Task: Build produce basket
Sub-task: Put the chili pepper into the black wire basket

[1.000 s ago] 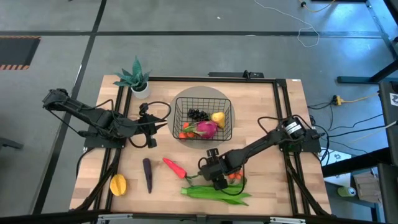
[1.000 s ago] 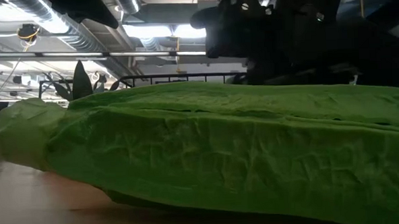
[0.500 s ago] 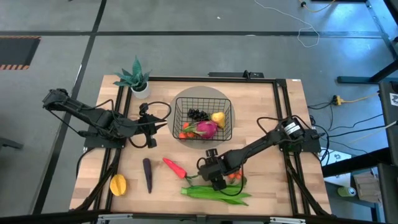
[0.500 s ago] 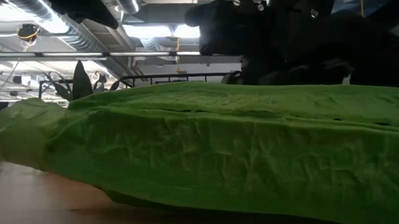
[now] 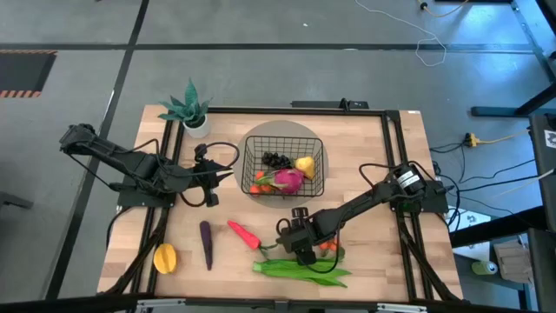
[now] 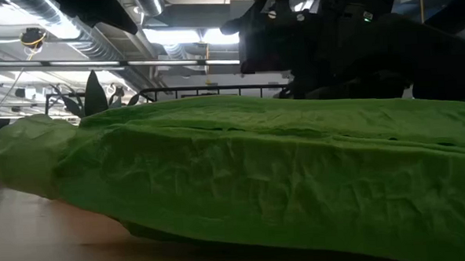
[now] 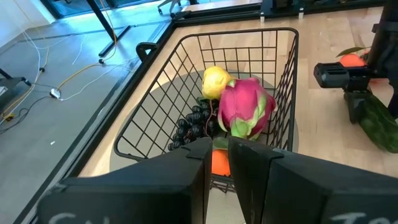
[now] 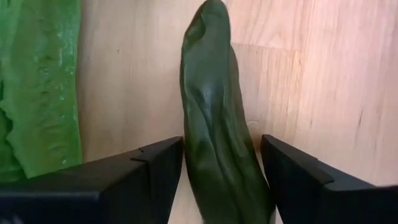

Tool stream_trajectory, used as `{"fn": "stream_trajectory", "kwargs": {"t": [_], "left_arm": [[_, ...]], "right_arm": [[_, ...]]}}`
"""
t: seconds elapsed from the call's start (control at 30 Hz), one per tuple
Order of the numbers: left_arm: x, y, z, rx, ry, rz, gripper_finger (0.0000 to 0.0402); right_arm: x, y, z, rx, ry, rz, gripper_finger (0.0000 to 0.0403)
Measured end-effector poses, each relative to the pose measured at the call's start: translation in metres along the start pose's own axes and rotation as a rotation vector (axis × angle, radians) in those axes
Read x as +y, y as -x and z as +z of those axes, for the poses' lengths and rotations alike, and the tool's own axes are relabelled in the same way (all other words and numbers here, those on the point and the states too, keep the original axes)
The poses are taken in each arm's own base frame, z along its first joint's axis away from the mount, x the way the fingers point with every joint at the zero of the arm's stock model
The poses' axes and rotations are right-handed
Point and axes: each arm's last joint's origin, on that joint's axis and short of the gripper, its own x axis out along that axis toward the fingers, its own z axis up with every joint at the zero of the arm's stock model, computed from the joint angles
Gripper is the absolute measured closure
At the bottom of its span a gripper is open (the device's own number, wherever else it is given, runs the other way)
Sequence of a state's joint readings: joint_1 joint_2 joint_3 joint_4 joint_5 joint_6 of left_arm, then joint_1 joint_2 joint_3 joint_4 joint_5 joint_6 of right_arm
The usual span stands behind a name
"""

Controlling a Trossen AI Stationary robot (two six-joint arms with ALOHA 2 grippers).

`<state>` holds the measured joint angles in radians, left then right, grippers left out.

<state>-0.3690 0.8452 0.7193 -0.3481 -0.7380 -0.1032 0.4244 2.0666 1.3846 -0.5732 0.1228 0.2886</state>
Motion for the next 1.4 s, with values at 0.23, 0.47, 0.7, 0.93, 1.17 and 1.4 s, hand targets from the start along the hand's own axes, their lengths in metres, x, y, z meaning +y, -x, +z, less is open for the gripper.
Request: {"fn": "stream_trajectory", "kwargs": {"t": [0.23, 0.47, 0.7, 0.93, 1.17, 1.4], "left_arm": [[0.000, 0.000, 0.000, 0.000, 0.000, 0.001, 0.0358], [0.000, 0.000, 0.000, 0.000, 0.000, 0.001, 0.0358], [0.000, 0.000, 0.000, 0.000, 0.000, 0.000, 0.0358], [0.000, 0.000, 0.000, 0.002, -0.002, 0.001, 0.0358], [0.000, 0.000, 0.000, 0.002, -0.002, 0.001, 0.0358], [0.000, 0.000, 0.000, 0.003, -0.003, 0.001, 0.0358]], "right_arm": [[0.000, 0.001, 0.000, 0.001, -0.120, 0.003, 0.0277], [-0.001, 0.001, 0.001, -0.013, -0.207, -0.026, 0.0337], [0.002, 0.015, 0.017, -0.046, -0.206, -0.024, 0.0337], [0.003, 0.048, 0.037, -0.087, -0.118, -0.213, 0.0338], [-0.002, 0.095, 0.048, -0.118, -0.091, -0.555, 0.0338], [-0.019, 0.144, 0.051, -0.116, -0.074, -0.835, 0.0338]]}}
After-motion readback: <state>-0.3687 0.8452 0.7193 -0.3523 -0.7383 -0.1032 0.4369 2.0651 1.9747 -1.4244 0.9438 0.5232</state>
